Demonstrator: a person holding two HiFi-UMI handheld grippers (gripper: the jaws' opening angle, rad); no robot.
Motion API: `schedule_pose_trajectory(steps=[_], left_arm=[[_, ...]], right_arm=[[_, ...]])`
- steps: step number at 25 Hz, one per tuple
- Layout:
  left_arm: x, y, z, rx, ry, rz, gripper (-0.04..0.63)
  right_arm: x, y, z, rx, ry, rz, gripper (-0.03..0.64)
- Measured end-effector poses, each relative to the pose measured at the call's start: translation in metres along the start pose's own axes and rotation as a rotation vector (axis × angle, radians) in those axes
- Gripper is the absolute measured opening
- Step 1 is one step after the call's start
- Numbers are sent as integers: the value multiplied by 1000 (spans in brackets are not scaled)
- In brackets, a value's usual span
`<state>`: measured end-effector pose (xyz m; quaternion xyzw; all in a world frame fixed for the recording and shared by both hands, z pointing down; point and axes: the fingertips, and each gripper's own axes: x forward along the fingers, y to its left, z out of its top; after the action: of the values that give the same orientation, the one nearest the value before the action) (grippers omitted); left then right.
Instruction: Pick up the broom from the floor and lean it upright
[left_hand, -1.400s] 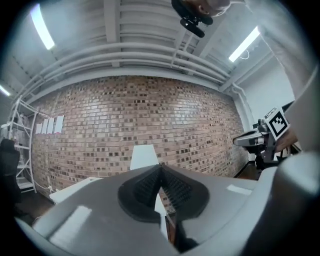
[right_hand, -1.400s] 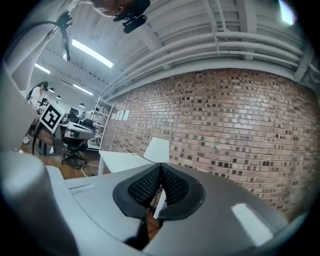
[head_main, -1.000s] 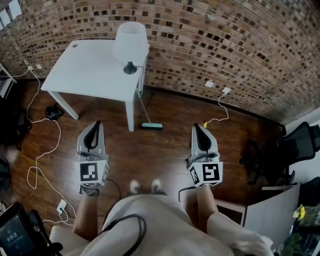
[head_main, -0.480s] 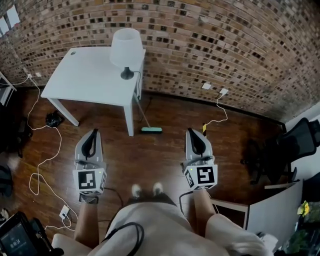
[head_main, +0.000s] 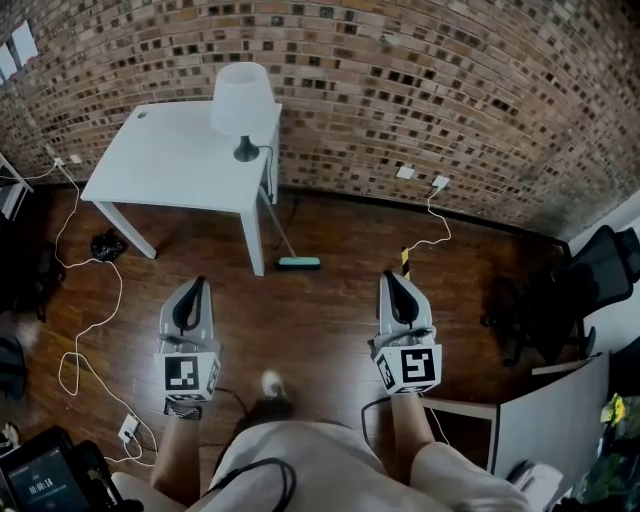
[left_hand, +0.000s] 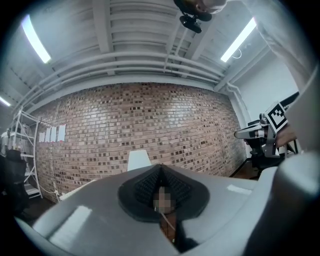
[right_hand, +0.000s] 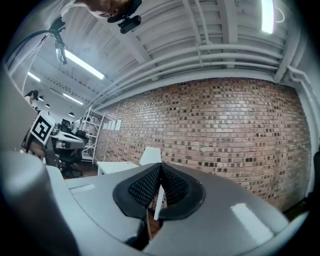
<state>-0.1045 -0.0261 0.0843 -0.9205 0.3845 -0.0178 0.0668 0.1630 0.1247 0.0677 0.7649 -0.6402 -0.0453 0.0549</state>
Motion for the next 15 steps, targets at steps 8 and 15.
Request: schedule_pose_trajectory(steps=[8,15], left_arm=[[-57,-79,16,5,-22,-7,2],[-121,-160,19,8,-2,-19,2]], right_arm=[[-92,-20,-4,20,-29,13,12],[-176,-38,-24,-7,29,75,12]])
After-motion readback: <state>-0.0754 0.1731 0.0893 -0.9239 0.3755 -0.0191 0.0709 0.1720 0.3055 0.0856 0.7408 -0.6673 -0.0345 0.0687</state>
